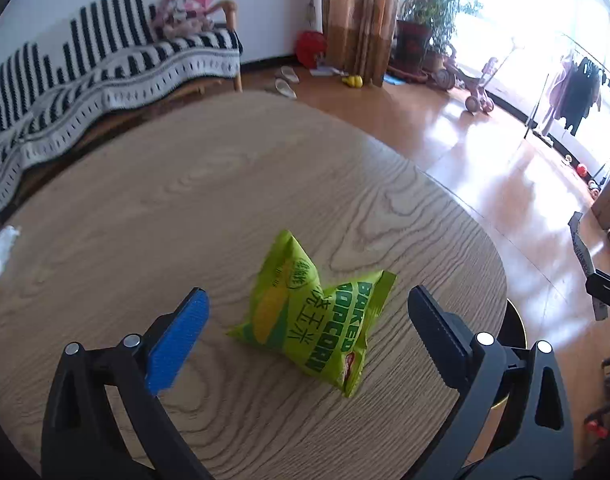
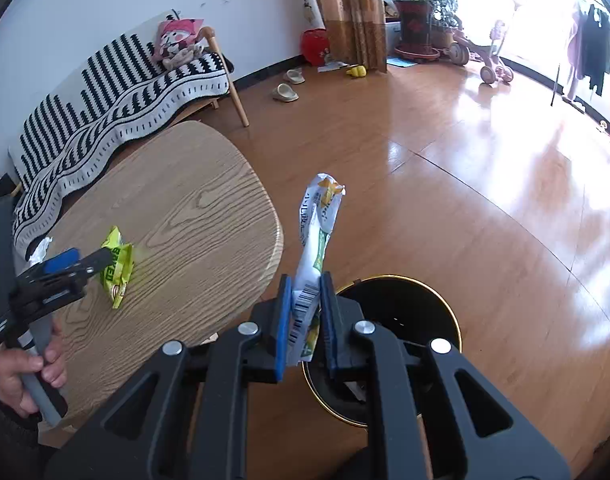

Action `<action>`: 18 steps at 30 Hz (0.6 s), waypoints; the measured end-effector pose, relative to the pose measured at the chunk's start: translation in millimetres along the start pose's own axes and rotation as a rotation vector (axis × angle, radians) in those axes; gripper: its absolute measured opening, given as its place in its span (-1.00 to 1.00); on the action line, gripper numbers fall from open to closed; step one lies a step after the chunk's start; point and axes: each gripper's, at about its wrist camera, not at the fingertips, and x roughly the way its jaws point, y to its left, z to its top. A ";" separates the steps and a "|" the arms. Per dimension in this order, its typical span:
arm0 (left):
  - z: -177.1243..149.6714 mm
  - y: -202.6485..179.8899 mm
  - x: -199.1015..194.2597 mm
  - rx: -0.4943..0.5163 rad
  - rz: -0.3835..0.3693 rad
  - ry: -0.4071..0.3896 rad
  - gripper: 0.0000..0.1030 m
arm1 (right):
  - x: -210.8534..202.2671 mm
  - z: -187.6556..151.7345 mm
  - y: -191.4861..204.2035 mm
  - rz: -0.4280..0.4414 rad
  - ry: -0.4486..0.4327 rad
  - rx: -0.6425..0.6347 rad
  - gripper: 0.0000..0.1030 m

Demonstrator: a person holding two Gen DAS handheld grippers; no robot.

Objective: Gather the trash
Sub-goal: 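Carry both items over the bin and open the right tool to drop the wrapper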

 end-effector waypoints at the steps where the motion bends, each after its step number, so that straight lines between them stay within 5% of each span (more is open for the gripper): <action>1: -0.9 -0.5 6.3 0.005 0.008 0.011 0.88 | 1.4 -0.7 -0.4 -0.001 0.006 -0.001 -0.71; 5: -3.3 -2.4 24.4 0.033 0.013 0.047 0.88 | 3.5 -1.0 -2.5 -0.005 0.016 0.004 -0.71; 7: -3.7 -4.4 27.7 0.040 0.017 0.055 0.39 | 4.5 2.2 -4.2 -0.004 0.019 0.007 -0.71; 9: -3.2 -3.8 26.9 0.023 0.040 0.055 0.17 | 6.0 2.9 -6.6 0.003 0.027 0.014 -0.71; 13: 0.8 -11.2 10.9 -0.039 -0.026 0.035 0.15 | 11.2 2.7 -13.1 0.007 0.051 0.026 -0.71; 18: -1.8 -56.7 -13.5 0.014 -0.103 -0.007 0.15 | 25.8 -1.1 -22.6 -0.024 0.123 0.054 -0.71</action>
